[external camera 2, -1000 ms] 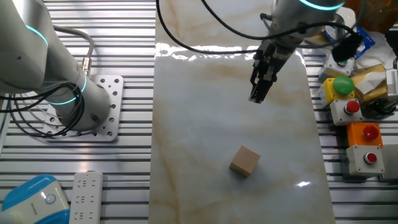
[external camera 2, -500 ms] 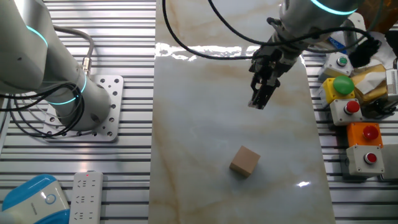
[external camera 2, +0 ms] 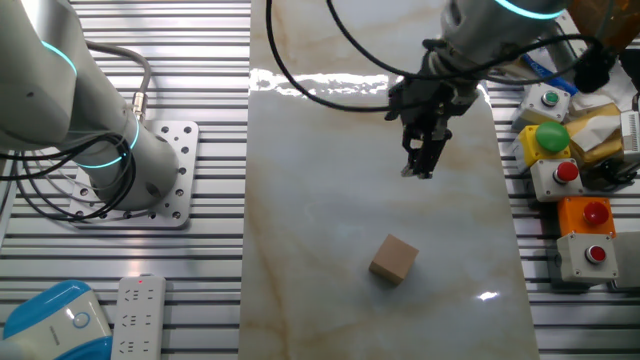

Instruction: Pick up the small block on the left and move it to the right

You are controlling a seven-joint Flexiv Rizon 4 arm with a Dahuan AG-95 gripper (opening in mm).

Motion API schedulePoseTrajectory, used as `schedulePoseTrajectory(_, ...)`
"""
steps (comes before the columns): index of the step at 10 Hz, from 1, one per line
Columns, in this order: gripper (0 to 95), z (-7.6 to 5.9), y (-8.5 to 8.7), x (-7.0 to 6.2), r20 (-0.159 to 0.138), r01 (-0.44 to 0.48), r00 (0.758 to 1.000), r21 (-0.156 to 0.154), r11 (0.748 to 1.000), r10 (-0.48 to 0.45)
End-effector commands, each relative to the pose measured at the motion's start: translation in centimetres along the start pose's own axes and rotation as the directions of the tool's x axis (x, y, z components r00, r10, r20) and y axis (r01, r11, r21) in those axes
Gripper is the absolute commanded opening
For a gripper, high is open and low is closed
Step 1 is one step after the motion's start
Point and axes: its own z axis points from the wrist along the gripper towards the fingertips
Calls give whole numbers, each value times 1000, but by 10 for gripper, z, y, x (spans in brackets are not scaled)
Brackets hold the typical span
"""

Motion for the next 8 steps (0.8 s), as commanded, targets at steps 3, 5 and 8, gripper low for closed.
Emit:
schedulePoseTrajectory(3,760,5,-4,1,100,-262,960,-7,965,261)
schedulePoseTrajectory(5,760,9,-27,3,99,-367,925,-23,930,367)
schedulePoseTrajectory(8,760,10,-50,8,97,-383,918,-29,923,384)
